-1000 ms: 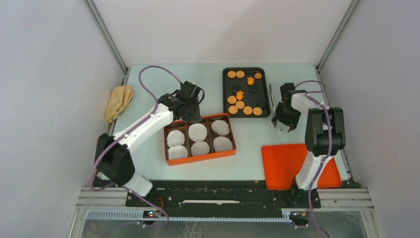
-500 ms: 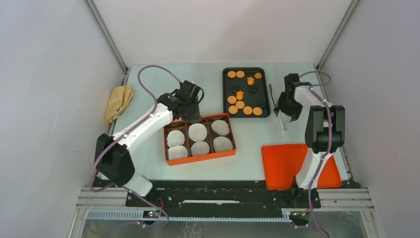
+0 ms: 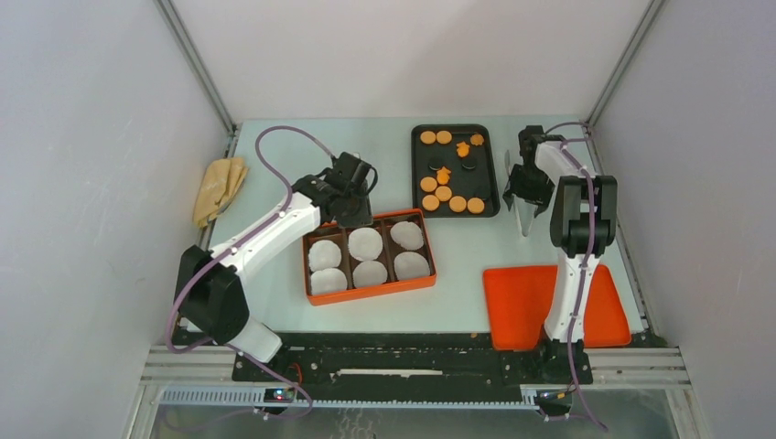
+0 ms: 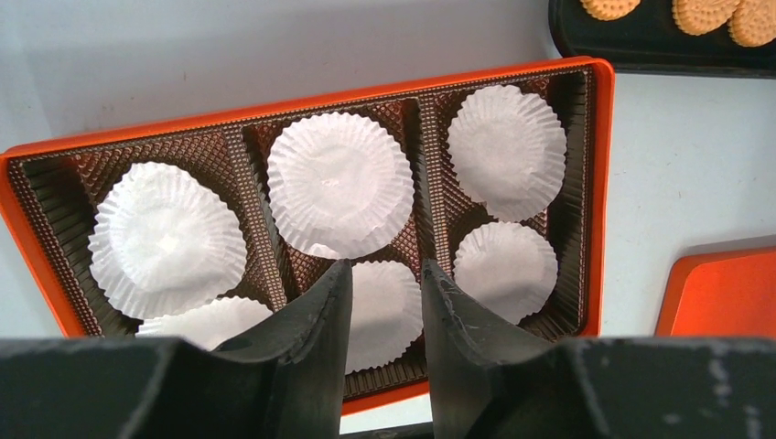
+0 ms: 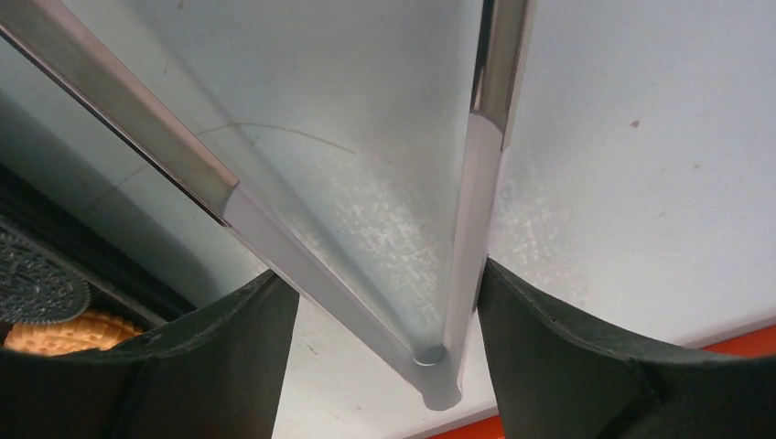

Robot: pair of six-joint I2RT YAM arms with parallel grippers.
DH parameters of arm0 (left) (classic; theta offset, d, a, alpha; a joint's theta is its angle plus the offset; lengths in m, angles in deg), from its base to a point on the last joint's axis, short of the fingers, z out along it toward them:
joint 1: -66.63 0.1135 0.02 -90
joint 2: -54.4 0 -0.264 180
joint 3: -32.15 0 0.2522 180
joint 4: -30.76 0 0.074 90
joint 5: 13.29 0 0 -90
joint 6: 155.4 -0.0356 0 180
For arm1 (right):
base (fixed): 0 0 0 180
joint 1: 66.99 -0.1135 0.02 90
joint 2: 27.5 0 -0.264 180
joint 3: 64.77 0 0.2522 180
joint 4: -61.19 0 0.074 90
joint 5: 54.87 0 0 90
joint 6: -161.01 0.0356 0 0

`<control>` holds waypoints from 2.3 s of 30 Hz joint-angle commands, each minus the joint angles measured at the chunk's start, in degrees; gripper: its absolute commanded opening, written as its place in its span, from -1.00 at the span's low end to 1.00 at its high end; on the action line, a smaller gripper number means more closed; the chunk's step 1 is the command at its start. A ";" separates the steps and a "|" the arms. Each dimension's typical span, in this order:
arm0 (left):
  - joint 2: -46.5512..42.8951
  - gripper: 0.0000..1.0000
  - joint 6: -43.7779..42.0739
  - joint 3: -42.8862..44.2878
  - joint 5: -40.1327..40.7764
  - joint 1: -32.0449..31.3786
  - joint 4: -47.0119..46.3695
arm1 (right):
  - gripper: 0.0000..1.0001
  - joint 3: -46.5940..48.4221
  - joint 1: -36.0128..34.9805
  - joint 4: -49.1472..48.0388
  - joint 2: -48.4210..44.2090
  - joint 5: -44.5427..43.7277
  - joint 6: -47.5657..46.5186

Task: Pack the cookies

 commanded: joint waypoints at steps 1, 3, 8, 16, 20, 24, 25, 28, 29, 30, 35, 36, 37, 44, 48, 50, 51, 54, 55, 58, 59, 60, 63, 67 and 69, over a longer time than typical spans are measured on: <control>-1.79 -0.22 1.82 -1.48 0.20 -0.69 -1.74 | 0.56 8.53 0.75 6.54 4.69 -9.25 -2.91; -1.62 -0.20 1.95 -1.34 0.20 -1.03 -1.74 | 0.56 12.64 0.94 9.06 7.07 -8.63 -3.89; -0.80 -0.15 1.96 -0.70 0.07 -2.00 -1.74 | 0.55 16.26 0.42 10.67 10.16 -7.73 -7.12; 0.12 -0.14 2.37 -0.77 -0.05 -2.74 -1.74 | 0.53 13.31 0.92 9.02 10.41 -0.76 -11.81; 0.12 -0.14 2.88 -1.08 0.04 -3.26 -1.74 | 0.54 10.35 1.68 7.33 8.95 5.06 -13.96; 0.51 -0.14 3.02 -0.79 -0.10 -3.72 -1.78 | 0.54 7.51 1.93 6.76 8.20 10.50 -15.08; 0.68 -0.14 3.10 -0.64 -0.24 -3.83 -1.74 | 0.51 7.10 1.89 6.71 8.25 10.63 -15.18; 0.83 -0.14 3.48 -0.51 -0.23 -4.25 -1.66 | 0.34 6.57 1.88 6.75 8.65 10.90 -15.28; 0.82 -0.15 3.69 -0.51 -0.22 -4.40 -1.65 | 0.24 6.65 1.88 7.01 8.95 10.79 -15.26; 0.88 -0.15 3.76 -0.50 -0.21 -4.51 -1.69 | 0.17 6.73 1.96 7.11 9.18 10.72 -15.17; 1.32 -0.15 3.72 0.00 0.18 -4.93 -1.20 | -0.09 5.13 1.94 5.78 7.72 10.00 -14.01; 1.40 -0.16 3.73 0.14 0.31 -5.01 -1.07 | -0.09 4.44 1.85 5.35 6.51 9.64 -13.38; 1.42 -0.15 3.72 0.33 0.39 -5.03 -0.96 | -0.10 3.82 1.74 5.06 5.08 9.51 -13.06; 1.72 -0.16 2.98 3.40 1.12 -5.28 -0.12 | -0.12 0.14 -1.81 2.82 -8.75 4.87 -10.81; 2.19 -0.16 2.33 5.51 1.79 -5.25 0.33 | -0.16 0.04 -4.94 4.44 -14.19 3.57 -10.56; 3.26 -0.15 1.44 8.08 2.86 -5.17 1.27 | -0.17 -0.51 -7.00 5.22 -17.03 2.75 -10.83; 3.73 -0.15 0.93 9.91 3.37 -4.97 1.80 | -0.17 -1.02 -8.06 5.35 -18.77 2.78 -10.92; 6.60 -0.15 -0.63 16.92 4.11 -4.04 2.78 | -0.17 -2.97 -10.86 5.11 -23.99 5.89 -11.14; 7.55 -0.14 -1.23 19.28 4.44 -3.59 2.76 | -0.17 -3.98 -11.78 4.81 -25.56 7.66 -11.37; 10.05 -0.14 -1.48 24.04 4.37 -1.84 2.39 | -0.17 -7.30 -14.97 3.60 -30.19 8.83 -11.19; 10.62 -0.14 -1.36 24.93 3.71 -1.15 2.09 | -0.18 -8.43 -16.09 3.37 -31.71 8.13 -10.93; 11.12 -0.15 -1.22 25.40 2.93 -0.59 1.71 | -0.18 -9.35 -17.14 3.33 -32.97 6.45 -10.40; 11.46 -0.17 -1.05 24.05 2.09 0.38 0.07 | -0.19 -13.48 -20.59 2.05 -37.58 2.04 -10.22; 10.24 -0.22 -1.26 19.31 3.97 0.51 -2.34 | -0.19 -20.95 -24.66 -3.09 -41.88 -1.63 -9.89; 8.93 -0.24 -1.16 16.90 4.94 0.63 -3.84 | -0.19 -22.57 -25.78 -5.31 -41.38 -3.59 -9.95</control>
